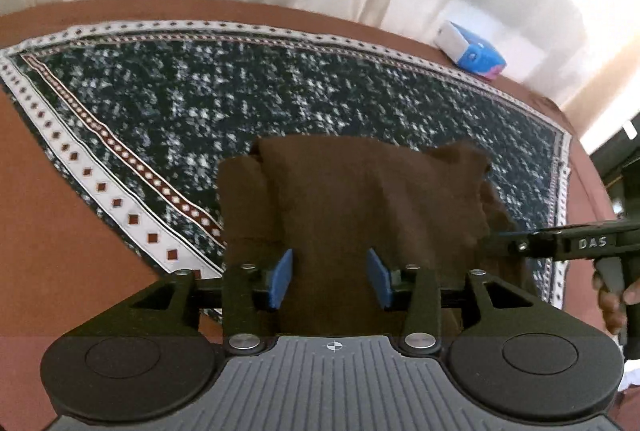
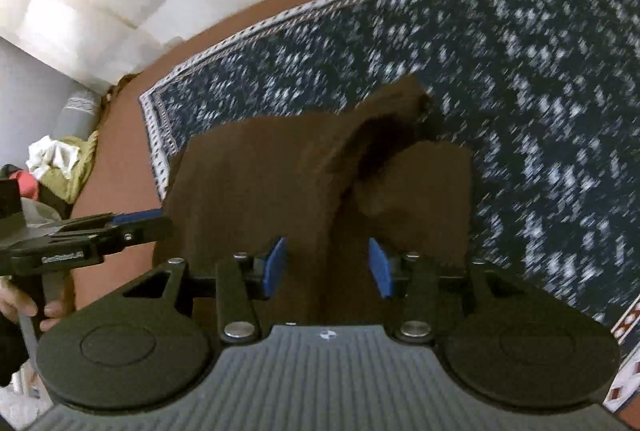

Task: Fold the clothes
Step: 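Grasp the folded shirt's edge with both tools and lift it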

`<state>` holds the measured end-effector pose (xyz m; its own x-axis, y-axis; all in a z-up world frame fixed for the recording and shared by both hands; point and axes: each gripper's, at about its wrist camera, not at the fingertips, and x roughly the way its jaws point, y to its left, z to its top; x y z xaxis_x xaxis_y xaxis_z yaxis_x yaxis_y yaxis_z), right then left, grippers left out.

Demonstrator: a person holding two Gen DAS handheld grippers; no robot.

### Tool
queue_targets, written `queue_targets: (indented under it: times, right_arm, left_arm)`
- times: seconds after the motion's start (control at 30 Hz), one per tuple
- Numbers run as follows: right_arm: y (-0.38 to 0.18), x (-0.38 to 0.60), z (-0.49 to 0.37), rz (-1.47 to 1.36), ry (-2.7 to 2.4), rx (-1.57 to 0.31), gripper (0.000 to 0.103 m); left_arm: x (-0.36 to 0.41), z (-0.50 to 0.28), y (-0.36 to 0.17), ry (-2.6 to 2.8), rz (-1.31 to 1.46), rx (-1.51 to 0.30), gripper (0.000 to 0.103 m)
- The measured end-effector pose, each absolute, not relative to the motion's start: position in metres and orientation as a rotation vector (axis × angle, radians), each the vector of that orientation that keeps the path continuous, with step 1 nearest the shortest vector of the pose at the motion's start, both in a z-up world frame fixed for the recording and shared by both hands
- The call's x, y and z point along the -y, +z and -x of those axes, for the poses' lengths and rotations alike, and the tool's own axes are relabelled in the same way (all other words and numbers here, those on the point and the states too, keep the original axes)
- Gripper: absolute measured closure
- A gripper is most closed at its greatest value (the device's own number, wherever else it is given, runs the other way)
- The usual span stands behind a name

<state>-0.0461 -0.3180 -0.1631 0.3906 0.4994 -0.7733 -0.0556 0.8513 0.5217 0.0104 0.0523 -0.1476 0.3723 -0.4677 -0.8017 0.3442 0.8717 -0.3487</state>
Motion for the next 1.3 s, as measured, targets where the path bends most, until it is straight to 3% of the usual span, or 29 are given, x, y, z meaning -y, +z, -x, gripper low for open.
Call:
queue_targets:
  times: [0.03, 0.07, 0.1, 0.13, 0.17, 0.37, 0.53, 0.6, 0.67, 0.73, 0.83, 0.93, 1.3]
  right_arm:
    - [-0.166, 0.316, 0.047, -0.461, 0.377, -1.133, 0.053]
    - [-0.169, 0.314, 0.049, -0.468, 0.379, -1.141, 0.068]
    - [-0.171, 0.315, 0.049, -0.490, 0.379, -1.153, 0.088]
    - [-0.172, 0.315, 0.049, -0.512, 0.379, -1.163, 0.098]
    - [-0.168, 0.316, 0.051, -0.538, 0.385, -1.151, 0.100]
    - [-0.120, 0.316, 0.089, -0.522, 0.467, -1.086, 0.100]
    - [-0.167, 0.317, 0.096, -0.565, 0.408, -1.178, 0.100]
    - [-0.183, 0.318, 0.096, -0.584, 0.386, -1.191, 0.100]
    - [-0.188, 0.318, 0.097, -0.579, 0.380, -1.195, 0.100]
    - [-0.183, 0.316, 0.099, -0.538, 0.390, -1.192, 0.097]
    - [-0.175, 0.321, 0.108, -0.530, 0.394, -1.176, 0.089]
    - [-0.173, 0.321, 0.121, -0.533, 0.423, -1.195, 0.076]
    - [-0.185, 0.315, 0.150, -0.491, 0.449, -1.259, 0.076]
  left_arm:
    - [-0.051, -0.010, -0.150, -0.526, 0.133, -1.080, 0.053]
    - [-0.051, -0.011, -0.151, -0.528, 0.134, -1.091, 0.095]
    - [-0.052, -0.010, -0.151, -0.530, 0.140, -1.100, 0.101]
    - [-0.055, -0.009, -0.148, -0.535, 0.155, -1.098, 0.103]
    - [-0.060, -0.005, -0.140, -0.547, 0.162, -1.086, 0.103]
    - [-0.074, 0.024, -0.117, -0.617, 0.139, -1.087, 0.103]
    - [-0.059, 0.029, -0.164, -0.567, 0.057, -1.159, 0.103]
    - [-0.058, 0.030, -0.169, -0.550, 0.056, -1.153, 0.098]
    - [-0.060, 0.031, -0.169, -0.549, 0.060, -1.150, 0.079]
    - [-0.063, 0.035, -0.166, -0.549, 0.055, -1.145, 0.077]
    - [-0.070, 0.043, -0.159, -0.544, 0.075, -1.140, 0.071]
    - [-0.075, 0.054, -0.156, -0.564, 0.094, -1.161, 0.057]
    - [-0.084, 0.087, -0.174, -0.544, 0.107, -1.235, 0.044]
